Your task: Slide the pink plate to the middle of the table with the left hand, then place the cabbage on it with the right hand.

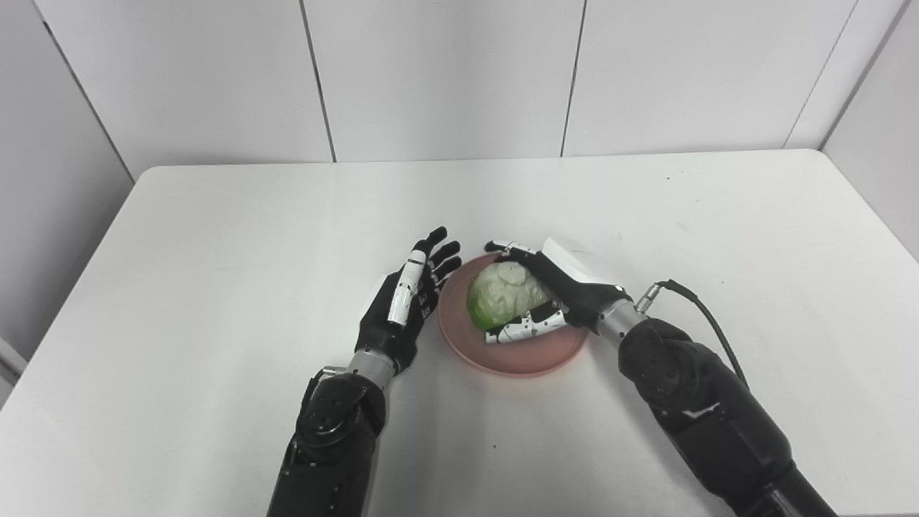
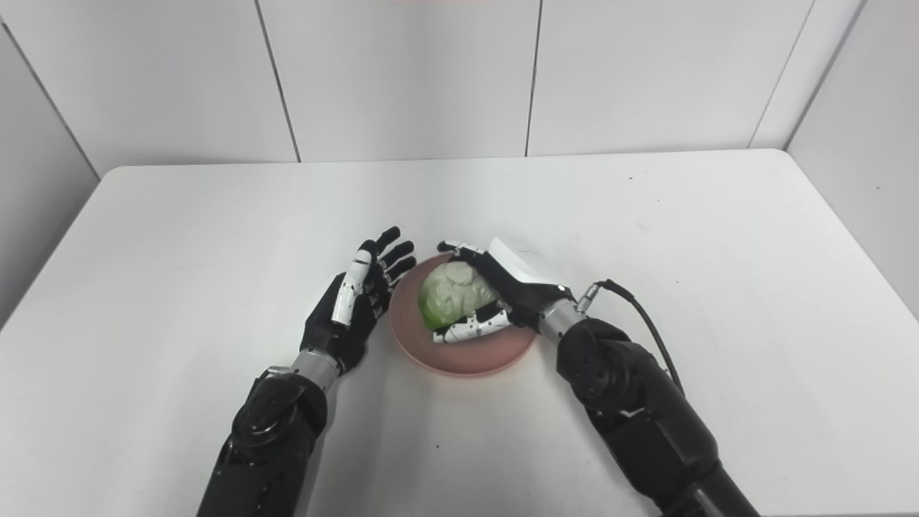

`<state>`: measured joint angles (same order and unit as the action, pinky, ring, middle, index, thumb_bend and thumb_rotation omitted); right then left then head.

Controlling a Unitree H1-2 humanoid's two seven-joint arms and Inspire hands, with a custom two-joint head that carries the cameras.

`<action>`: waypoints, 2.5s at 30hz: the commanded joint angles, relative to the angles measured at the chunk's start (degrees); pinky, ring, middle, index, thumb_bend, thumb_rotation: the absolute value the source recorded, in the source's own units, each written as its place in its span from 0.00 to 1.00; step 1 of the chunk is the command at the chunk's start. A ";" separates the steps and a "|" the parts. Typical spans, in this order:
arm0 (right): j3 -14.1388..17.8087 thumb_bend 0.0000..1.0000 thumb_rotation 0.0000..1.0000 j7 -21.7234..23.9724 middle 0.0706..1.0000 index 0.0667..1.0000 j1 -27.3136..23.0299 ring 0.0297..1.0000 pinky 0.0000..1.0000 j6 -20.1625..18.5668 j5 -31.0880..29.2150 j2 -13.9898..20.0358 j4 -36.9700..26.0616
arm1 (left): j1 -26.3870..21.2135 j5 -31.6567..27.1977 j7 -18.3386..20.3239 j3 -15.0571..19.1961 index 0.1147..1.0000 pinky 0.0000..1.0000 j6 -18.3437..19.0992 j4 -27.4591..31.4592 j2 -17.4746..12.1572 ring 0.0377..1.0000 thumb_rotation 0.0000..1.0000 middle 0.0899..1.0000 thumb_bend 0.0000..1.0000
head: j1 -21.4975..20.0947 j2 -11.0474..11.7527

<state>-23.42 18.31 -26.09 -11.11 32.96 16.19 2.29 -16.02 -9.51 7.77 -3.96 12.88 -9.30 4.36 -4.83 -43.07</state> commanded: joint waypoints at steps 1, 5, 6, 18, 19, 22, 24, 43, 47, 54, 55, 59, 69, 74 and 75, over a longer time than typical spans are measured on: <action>0.19 1.00 0.58 1.03 1.00 1.00 -1.44 1.00 0.83 -0.95 0.41 0.15 -1.90 | 1.17 0.41 -0.04 0.02 0.90 0.90 3.10 -0.87 -0.75 0.91 1.00 0.90 0.45 | 0.01 -0.07; 0.71 1.00 0.63 1.40 1.00 1.00 -1.24 1.00 0.88 -0.10 0.47 0.24 -3.32 | 1.23 0.26 0.15 -0.07 0.90 0.91 3.56 -0.51 -0.95 0.91 1.00 0.91 0.44 | -0.13 0.00; 0.99 1.00 0.63 1.52 1.00 1.00 -1.15 1.00 0.88 -0.04 0.10 0.20 -3.85 | 1.24 0.29 0.18 -0.12 0.90 0.91 3.58 -0.44 -1.03 0.91 1.00 0.91 0.44 | -0.17 0.04; 6.37 1.00 0.64 -2.62 1.00 1.00 0.91 0.97 0.77 2.35 -3.16 -2.28 -11.11 | 1.32 0.32 -0.17 0.18 0.88 0.88 2.63 -0.75 -1.16 0.90 1.00 0.90 0.43 | -0.56 0.45; 7.20 1.00 0.65 -3.54 1.00 1.00 1.36 0.98 0.79 3.02 -3.94 -2.72 -11.70 | 1.34 0.31 -0.26 0.32 0.87 0.87 2.39 -0.90 -1.12 0.88 1.00 0.89 0.42 | -0.69 0.62; 10.05 1.00 0.75 -9.26 1.00 1.00 3.26 0.98 0.83 6.80 -4.98 -4.75 -12.20 | 1.62 0.07 -0.45 0.81 0.86 0.86 2.21 -0.75 -0.93 0.88 1.00 0.88 0.43 | -0.89 0.84; 12.00 0.97 0.90 -13.93 1.00 1.00 4.61 0.96 0.86 8.91 -4.98 -6.63 -11.93 | 1.89 -0.16 -0.24 1.12 0.88 0.87 1.54 -0.69 -0.89 0.88 1.00 0.88 0.42 | -1.07 1.11; 21.58 0.60 1.00 -21.78 1.00 1.00 17.44 0.99 0.96 11.07 -21.24 -16.00 -5.36 | 7.36 3.75 -1.22 1.72 0.97 0.95 -9.51 2.01 -2.31 0.94 1.00 0.96 0.43 | -2.24 1.87; 21.35 0.50 1.00 -22.05 1.00 0.99 18.85 1.00 0.98 11.08 -22.26 -16.69 -3.48 | 8.12 4.44 -1.54 1.71 0.96 0.95 -10.09 2.19 -2.56 0.95 1.00 0.96 0.42 | -2.35 2.04; 21.29 0.39 1.00 -22.47 0.98 0.97 18.79 0.98 0.98 12.44 -22.94 -17.13 -1.43 | 7.74 5.03 -1.25 1.91 0.95 0.95 -10.00 1.37 -3.04 0.94 1.00 0.95 0.42 | -1.63 2.03; 21.29 0.38 1.00 -22.63 0.98 0.97 18.74 0.98 0.98 12.71 -22.87 -17.09 -1.13 | 7.61 5.06 -1.17 1.89 0.95 0.95 -10.01 1.19 -3.14 0.94 1.00 0.95 0.42 | -1.59 2.02; 21.23 0.35 1.00 -22.29 0.97 0.96 18.70 0.97 0.97 13.33 -23.29 -16.83 -0.42 | 7.21 5.05 -1.01 1.80 0.95 0.95 -9.91 0.62 -3.38 0.94 1.00 0.95 0.42 | -1.49 2.00; 20.93 0.33 1.00 -21.92 0.96 0.96 18.87 0.95 0.95 12.76 -23.04 -15.65 -0.37 | 6.36 5.36 -1.04 1.23 0.95 0.93 -9.51 -0.28 -3.34 0.93 1.00 0.94 0.42 | -0.49 1.83; 20.94 0.32 1.00 -21.76 0.96 0.96 18.84 0.95 0.96 12.99 -23.41 -15.42 -0.27 | 6.10 5.45 -1.18 1.11 0.94 0.93 -9.94 -0.84 -3.32 0.93 1.00 0.94 0.42 | -0.30 1.98; 20.94 0.32 1.00 -21.69 0.96 0.96 18.84 0.95 0.96 12.95 -23.50 -15.36 -0.26 | 6.07 5.48 -1.20 1.08 0.94 0.93 -9.99 -0.93 -3.33 0.92 1.00 0.94 0.42 | -0.20 1.90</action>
<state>-2.52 -3.32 -6.94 -0.61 9.64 0.40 1.49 -10.03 -4.90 7.15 -2.88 1.89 -8.02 1.43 -5.19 -41.04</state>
